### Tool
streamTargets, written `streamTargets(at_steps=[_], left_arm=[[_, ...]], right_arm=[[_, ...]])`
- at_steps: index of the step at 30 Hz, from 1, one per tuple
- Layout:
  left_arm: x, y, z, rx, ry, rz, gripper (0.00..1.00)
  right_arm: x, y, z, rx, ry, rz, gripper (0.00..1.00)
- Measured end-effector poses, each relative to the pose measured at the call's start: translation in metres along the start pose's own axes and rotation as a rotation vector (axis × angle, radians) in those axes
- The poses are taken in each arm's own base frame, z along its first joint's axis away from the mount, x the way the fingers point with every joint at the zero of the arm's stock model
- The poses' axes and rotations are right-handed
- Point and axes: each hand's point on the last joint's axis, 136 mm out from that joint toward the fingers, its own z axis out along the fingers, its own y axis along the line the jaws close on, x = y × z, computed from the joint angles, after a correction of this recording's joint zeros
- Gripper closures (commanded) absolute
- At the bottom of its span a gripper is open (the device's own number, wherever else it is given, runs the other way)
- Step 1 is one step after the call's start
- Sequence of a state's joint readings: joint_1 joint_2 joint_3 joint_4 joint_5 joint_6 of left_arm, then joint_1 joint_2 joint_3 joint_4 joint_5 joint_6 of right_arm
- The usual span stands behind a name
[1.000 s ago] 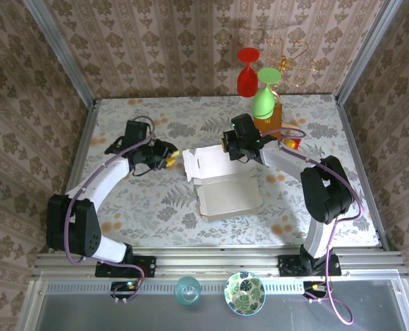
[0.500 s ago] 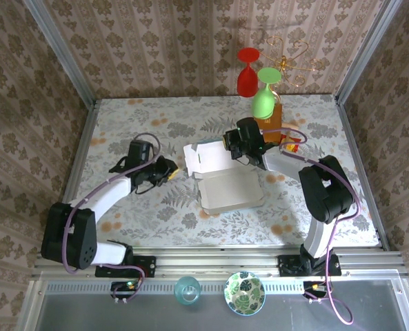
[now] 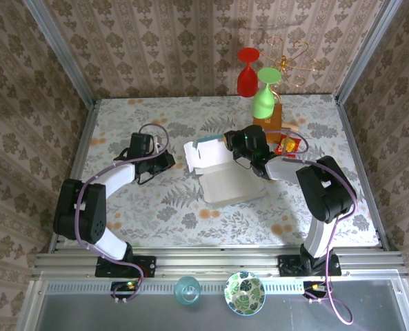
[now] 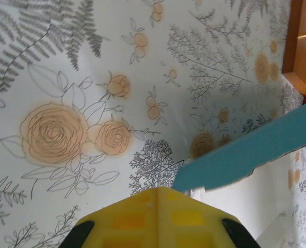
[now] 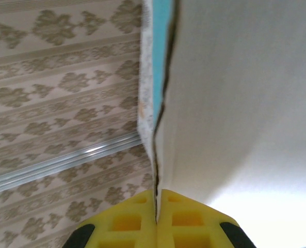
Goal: Fold the paper box
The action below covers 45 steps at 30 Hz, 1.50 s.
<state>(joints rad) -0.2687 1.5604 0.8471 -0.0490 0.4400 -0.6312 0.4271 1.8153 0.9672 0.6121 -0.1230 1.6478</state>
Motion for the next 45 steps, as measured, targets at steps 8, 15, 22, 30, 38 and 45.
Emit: streamTargets(at_steps=[8,15,22,30,38,45], left_arm=[[0.0,0.005,0.001,0.021,-0.049,0.109,0.87],[-0.011,0.007,-0.002,0.039,-0.095,0.186,0.84],[-0.034,0.014,-0.001,0.039,-0.126,0.218,0.82],[-0.045,0.003,0.02,0.109,-0.097,0.326,0.79],[-0.033,-0.021,0.029,0.198,-0.056,0.541,0.77],[-0.017,-0.035,0.038,0.235,-0.026,0.63,0.78]], right_arm=[[0.009,0.016,-0.005,-0.112,0.054,-0.032,1.0],[0.007,-0.003,0.005,-0.118,0.078,-0.04,1.0],[0.009,0.007,0.015,-0.136,0.104,-0.056,1.0],[0.01,0.003,0.018,-0.124,0.116,-0.061,1.0],[0.012,0.006,0.022,-0.122,0.128,-0.065,1.0],[0.012,0.005,0.023,-0.117,0.136,-0.065,1.0]])
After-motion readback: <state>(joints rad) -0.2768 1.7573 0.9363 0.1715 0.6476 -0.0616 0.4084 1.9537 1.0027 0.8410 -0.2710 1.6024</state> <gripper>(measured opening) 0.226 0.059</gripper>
